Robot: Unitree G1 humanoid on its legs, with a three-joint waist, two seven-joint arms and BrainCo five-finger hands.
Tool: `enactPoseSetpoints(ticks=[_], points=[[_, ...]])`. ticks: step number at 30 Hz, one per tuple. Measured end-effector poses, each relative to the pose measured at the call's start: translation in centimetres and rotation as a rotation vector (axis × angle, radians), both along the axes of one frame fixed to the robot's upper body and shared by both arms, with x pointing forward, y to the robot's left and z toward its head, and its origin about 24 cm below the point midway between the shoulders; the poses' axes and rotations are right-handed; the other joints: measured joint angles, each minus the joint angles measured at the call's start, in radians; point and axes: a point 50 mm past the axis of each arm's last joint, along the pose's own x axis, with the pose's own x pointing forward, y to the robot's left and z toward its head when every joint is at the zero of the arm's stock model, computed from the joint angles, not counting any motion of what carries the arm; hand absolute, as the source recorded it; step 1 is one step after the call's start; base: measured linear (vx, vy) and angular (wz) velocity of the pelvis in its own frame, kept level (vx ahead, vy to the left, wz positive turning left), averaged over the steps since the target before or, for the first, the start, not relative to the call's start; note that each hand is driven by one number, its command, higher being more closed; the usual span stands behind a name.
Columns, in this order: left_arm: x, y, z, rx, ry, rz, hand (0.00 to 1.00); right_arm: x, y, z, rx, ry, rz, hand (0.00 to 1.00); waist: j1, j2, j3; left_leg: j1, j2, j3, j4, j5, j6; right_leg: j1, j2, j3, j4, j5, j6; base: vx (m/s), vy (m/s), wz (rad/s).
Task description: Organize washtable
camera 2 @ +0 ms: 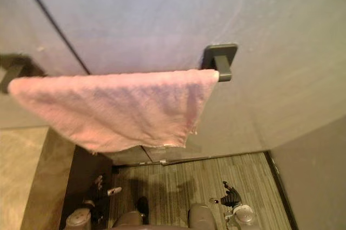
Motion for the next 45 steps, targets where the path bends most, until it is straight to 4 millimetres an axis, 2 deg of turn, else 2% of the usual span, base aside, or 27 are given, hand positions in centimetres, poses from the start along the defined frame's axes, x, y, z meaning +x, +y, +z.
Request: enactPoseSetpoints(ticks=[1, 2, 3, 4, 5, 6, 7, 8, 9, 10, 11, 12, 13, 14, 16, 17, 18, 19, 21, 26, 36, 39, 41, 42, 43, 44, 45], points=[[0.3, -0.2, 0.2, -0.004, -0.015, 0.008, 0.00, 0.7, 0.1, 0.4, 0.000, -0.026, 0.006, 0.00, 0.021, -0.024, -0.012, -0.052, -0.001, -0.011, 0.042, 0.006, -0.010, 0.027, -0.004, 0.055, -0.030, -0.037, 0.020, -0.20, -0.317, 0.66], [0.6, -0.5, 0.3, -0.025, -0.031, 0.025, 0.00, 1.7, -0.1, 1.0, -0.008, -0.065, 0.009, 0.00, 0.028, -0.023, -0.011, -0.108, 0.002, -0.029, 0.064, 0.028, -0.031, 0.061, 0.013, 0.078, -0.120, -0.119, -0.002, -0.22, -0.330, 0.62], [0.6, -0.8, 0.3, -0.037, -0.035, 0.034, 0.00, 2.2, -0.1, 1.2, -0.009, -0.082, 0.008, 0.00, 0.032, -0.021, -0.010, -0.120, 0.003, -0.039, 0.058, 0.042, -0.038, 0.070, 0.014, 0.072, -0.151, -0.146, -0.009, -0.30, -0.402, 0.50], [0.7, -1.6, 0.3, -0.063, -0.048, 0.049, 0.00, 2.8, -0.1, 1.7, -0.006, -0.115, 0.003, 0.00, 0.056, -0.016, -0.010, -0.141, 0.015, -0.051, 0.039, 0.075, -0.054, 0.080, 0.025, 0.055, -0.211, -0.194, -0.041, -0.29, -0.302, 0.42], [0.7, -3.3, 0.0, -0.125, -0.052, 0.063, 0.00, 3.4, -0.4, 2.2, -0.014, -0.145, -0.011, 0.00, 0.071, 0.032, -0.001, -0.157, 0.045, -0.093, 0.007, 0.125, -0.064, 0.080, 0.066, 0.010, -0.225, -0.200, -0.074, -0.31, -0.280, 0.52], [0.6, -3.8, 0.0, -0.139, -0.054, 0.059, 0.00, 3.3, -0.5, 2.2, -0.014, -0.142, -0.016, 0.00, 0.069, 0.045, -0.001, -0.157, 0.054, -0.105, -0.015, 0.147, -0.053, 0.079, 0.081, -0.011, -0.222, -0.198, -0.079, -0.32, -0.254, 0.88], [0.5, -4.6, 0.1, -0.163, -0.063, 0.049, 0.00, 2.8, -0.6, 2.0, -0.014, -0.129, -0.023, 0.00, 0.068, 0.063, -0.001, -0.140, 0.075, -0.107, -0.081, 0.179, -0.005, 0.080, 0.105, -0.068, -0.201, -0.195, -0.097, -0.32, -0.267, 1.02], [0.5, -4.9, 0.2, -0.170, -0.074, 0.043, 0.00, 2.6, -0.6, 1.9, -0.015, -0.123, -0.026, 0.00, 0.065, 0.073, 0.006, -0.128, 0.103, -0.080, -0.123, 0.142, 0.001, 0.085, 0.119, -0.107, -0.199, -0.185, -0.117, -0.34, -0.310, 1.50], [0.6, -4.9, 0.4, -0.172, -0.086, 0.047, 0.00, 2.4, -1.0, 1.9, -0.017, -0.121, -0.051, 0.00, 0.053, 0.051, 0.027, -0.127, 0.127, 0.019, -0.133, 0.059, 0.015, 0.103, 0.110, -0.182, -0.222, -0.163, -0.157, -0.31, -0.264, 1.31], [0.6, -4.8, 0.5, -0.170, -0.089, 0.046, 0.00, 2.5, -1.2, 1.9, -0.019, -0.127, -0.068, 0.00, 0.049, 0.046, 0.030, -0.135, 0.123, 0.059, -0.097, 0.065, 0.007, 0.106, 0.094, -0.213, -0.226, -0.157, -0.168, -0.23, -0.176, 1.38], [0.8, -4.8, 0.8, -0.169, -0.102, 0.043, 0.00, 2.5, -1.5, 2.0, -0.024, -0.135, -0.106, 0.00, 0.044, 0.034, 0.031, -0.147, 0.103, 0.092, 0.065, 0.070, -0.002, 0.114, 0.058, -0.272, -0.235, -0.145, -0.184, -0.23, -0.146, 0.89], [0.7, -4.7, 1.0, -0.168, -0.110, 0.043, 0.00, 2.4, -1.8, 2.1, -0.030, -0.137, -0.117, 0.00, 0.041, 0.025, 0.032, -0.152, 0.092, 0.091, 0.150, 0.066, 0.002, 0.118, 0.047, -0.289, -0.244, -0.137, -0.186, -0.20, -0.111, 0.97], [0.7, -4.7, 1.2, -0.167, -0.121, 0.042, 0.00, 2.2, -2.3, 2.1, -0.042, -0.136, -0.130, 0.00, 0.040, 0.034, 0.025, -0.130, 0.078, 0.095, 0.286, 0.032, 0.010, 0.131, 0.039, -0.320, -0.270, -0.117, -0.185, -0.18, -0.074, 0.82], [0.8, -4.6, 1.3, -0.164, -0.125, 0.040, 0.00, 2.2, -2.6, 2.2, -0.053, -0.134, -0.130, 0.00, 0.040, 0.046, 0.016, -0.060, 0.079, 0.132, 0.350, -0.054, 0.004, 0.139, 0.036, -0.353, -0.283, -0.098, -0.186, -0.12, -0.012, 0.83], [1.3, -4.5, 1.5, -0.159, -0.135, 0.027, 0.00, 2.1, -2.9, 2.2, -0.053, -0.134, -0.147, 0.00, 0.014, 0.059, 0.006, 0.021, 0.087, 0.170, 0.327, -0.134, -0.007, 0.134, 0.024, -0.431, -0.277, -0.095, -0.186, -0.10, 0.034, 1.10], [1.7, -4.6, 1.5, -0.163, -0.139, 0.016, 0.00, 2.0, -2.8, 2.2, -0.051, -0.132, -0.153, 0.00, 0.002, 0.063, 0.003, 0.039, 0.084, 0.175, 0.279, -0.144, -0.009, 0.131, 0.018, -0.464, -0.276, -0.093, -0.181, -0.18, 0.099, 1.60], [2.3, -4.7, 1.6, -0.163, -0.143, -0.007, 0.00, 1.8, -2.7, 1.8, -0.038, -0.117, -0.172, 0.00, -0.019, 0.073, -0.006, 0.078, 0.052, 0.172, 0.119, -0.130, -0.030, 0.132, 0.009, -0.513, -0.297, -0.077, -0.162, -0.15, 0.102, 1.23], [2.3, -4.5, 1.6, -0.149, -0.134, -0.026, 0.00, 1.8, -2.4, 1.5, -0.021, -0.108, -0.185, 0.00, -0.018, 0.055, -0.009, 0.102, 0.024, 0.170, 0.030, -0.071, -0.029, 0.139, -0.001, -0.523, -0.328, -0.055, -0.153, -0.15, 0.104, 0.93], [1.4, -3.9, 1.1, -0.125, -0.094, -0.033, 0.00, 1.8, -2.1, 1.4, -0.006, -0.106, -0.202, 0.00, -0.020, 0.048, -0.031, 0.165, -0.015, 0.159, -0.150, 0.032, -0.018, 0.168, 0.002, -0.541, -0.419, 0.003, -0.140, -0.09, 0.084, 0.30], [0.0, -2.9, 0.0, -0.097, -0.012, -0.028, 0.00, 1.5, -2.1, 1.0, 0.010, -0.085, -0.223, 0.00, -0.032, 0.058, -0.041, 0.220, -0.048, 0.147, -0.283, 0.116, 0.016, 0.200, 0.003, -0.543, -0.495, 0.065, -0.115, -0.12, 0.101, 0.08], [-2.4, -1.9, -1.4, -0.095, 0.088, 0.005, 0.00, 1.1, -1.4, 0.5, 0.023, -0.057, -0.214, 0.00, -0.031, 0.045, -0.043, 0.193, -0.075, 0.125, -0.294, 0.136, 0.036, 0.212, 0.002, -0.560, -0.570, 0.122, -0.088, -0.10, 0.067, 0.07], [-1.6, -1.4, -0.8, -0.088, 0.047, 0.037, 0.00, 1.5, -1.2, 0.6, 0.020, -0.062, -0.204, 0.00, -0.027, 0.051, -0.035, 0.050, -0.084, 0.055, -0.186, 0.149, 0.044, 0.153, -0.018, -0.659, -0.526, 0.133, -0.099, -0.02, 0.013, 0.91], [-0.9, -1.3, -0.2, -0.084, 0.008, 0.044, 0.00, 2.0, -1.3, 0.7, 0.013, -0.064, -0.209, 0.00, -0.016, 0.039, -0.017, -0.024, -0.100, 0.032, -0.165, 0.215, 0.022, 0.125, -0.059, -0.728, -0.501, 0.136, -0.110, -0.08, 0.058, 1.09], [-0.4, -1.4, 0.1, -0.085, -0.010, 0.038, 0.00, 2.2, -1.6, 0.7, 0.006, -0.065, -0.213, 0.00, -0.005, 0.025, 0.001, -0.046, -0.094, 0.092, -0.107, 0.169, 0.042, 0.129, -0.083, -0.778, -0.505, 0.138, -0.115, -0.07, 0.074, 1.15], [-0.4, -1.4, 0.0, -0.086, -0.003, 0.038, 0.00, 2.5, -1.8, 1.0, -0.001, -0.078, -0.217, 0.00, -0.007, 0.010, 0.008, -0.050, -0.065, 0.202, 0.006, 0.082, 0.083, 0.145, -0.119, -0.829, -0.493, 0.140, -0.112, -0.05, 0.068, 1.11], [-0.4, -1.4, 0.0, -0.086, -0.004, 0.038, 0.00, 2.5, -2.0, 1.1, -0.003, -0.084, -0.224, 0.00, -0.011, 0.003, 0.012, -0.040, -0.043, 0.261, 0.052, 0.044, 0.094, 0.156, -0.139, -0.859, -0.485, 0.141, -0.109, -0.01, 0.074, 1.28], [-0.3, -1.4, 0.0, -0.088, -0.007, 0.036, 0.00, 2.4, -2.2, 1.1, -0.008, -0.085, -0.228, 0.00, -0.020, -0.008, 0.010, -0.014, 0.018, 0.373, 0.105, -0.004, 0.088, 0.175, -0.175, -0.900, -0.480, 0.148, -0.098, -0.02, 0.176, 1.16]])
